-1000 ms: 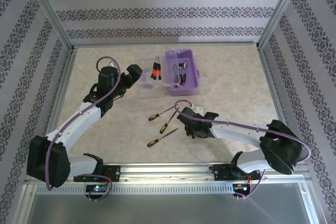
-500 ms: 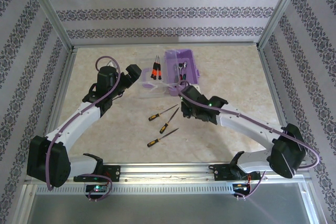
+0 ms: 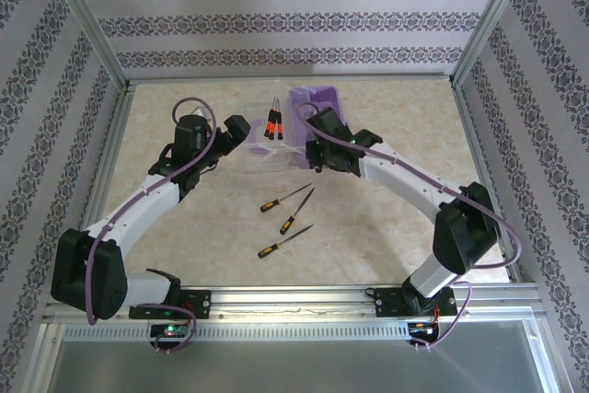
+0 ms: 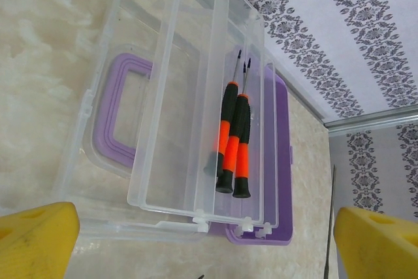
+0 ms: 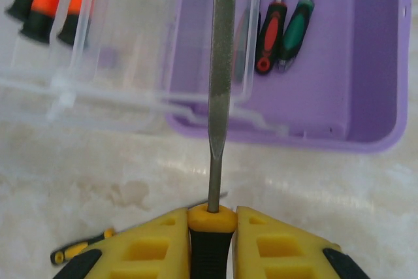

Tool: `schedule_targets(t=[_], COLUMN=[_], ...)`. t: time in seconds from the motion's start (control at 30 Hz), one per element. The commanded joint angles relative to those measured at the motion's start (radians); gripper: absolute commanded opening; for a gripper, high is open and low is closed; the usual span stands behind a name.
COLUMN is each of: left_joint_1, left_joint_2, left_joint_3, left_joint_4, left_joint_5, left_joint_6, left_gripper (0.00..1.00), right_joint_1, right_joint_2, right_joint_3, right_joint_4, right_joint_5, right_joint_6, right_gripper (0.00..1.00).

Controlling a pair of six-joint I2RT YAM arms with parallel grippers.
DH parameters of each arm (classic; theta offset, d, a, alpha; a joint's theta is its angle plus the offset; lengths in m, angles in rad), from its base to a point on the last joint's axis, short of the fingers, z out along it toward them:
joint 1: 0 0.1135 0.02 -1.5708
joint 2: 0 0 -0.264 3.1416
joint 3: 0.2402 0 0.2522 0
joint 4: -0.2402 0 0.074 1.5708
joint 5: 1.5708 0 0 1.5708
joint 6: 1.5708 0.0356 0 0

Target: Pack the tool kit

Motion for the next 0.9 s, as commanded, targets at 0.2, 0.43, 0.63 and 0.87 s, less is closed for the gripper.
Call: schedule_targets(t=[0.2,0.43,0.63,0.87], left_joint_1=[0.017,0.017,0.017,0.017], left_joint_2=[-0.031,-0.044,-0.047,-0.044], left_joint_3=[0.030,0.033,0.032,0.042], left_joint_4=[0.002,-0.001,0.000,-0.009], left_joint_5=[0.025,0.020,0.018,0.024], left_joint_6=[-0.004,0.004,0.004,0.021], left_gripper=[1.00,1.00,1.00,1.00], right_joint_1=[-0.069,-0.110,-0.134,-0.129], right_joint_2=[0.193,0.362,0.458,0.534], right_joint_3=[0.247,0.442,0.534,0.631], right_joint_4=[0.032,-0.021,-0.055,-0.102], right_joint_5=[-0.082,-0.146,-0.190,-0.303], right_joint_6=[-0.042,-0.073,-0.061,-0.023], right_gripper=[0.19,0.20,0.20,0.22])
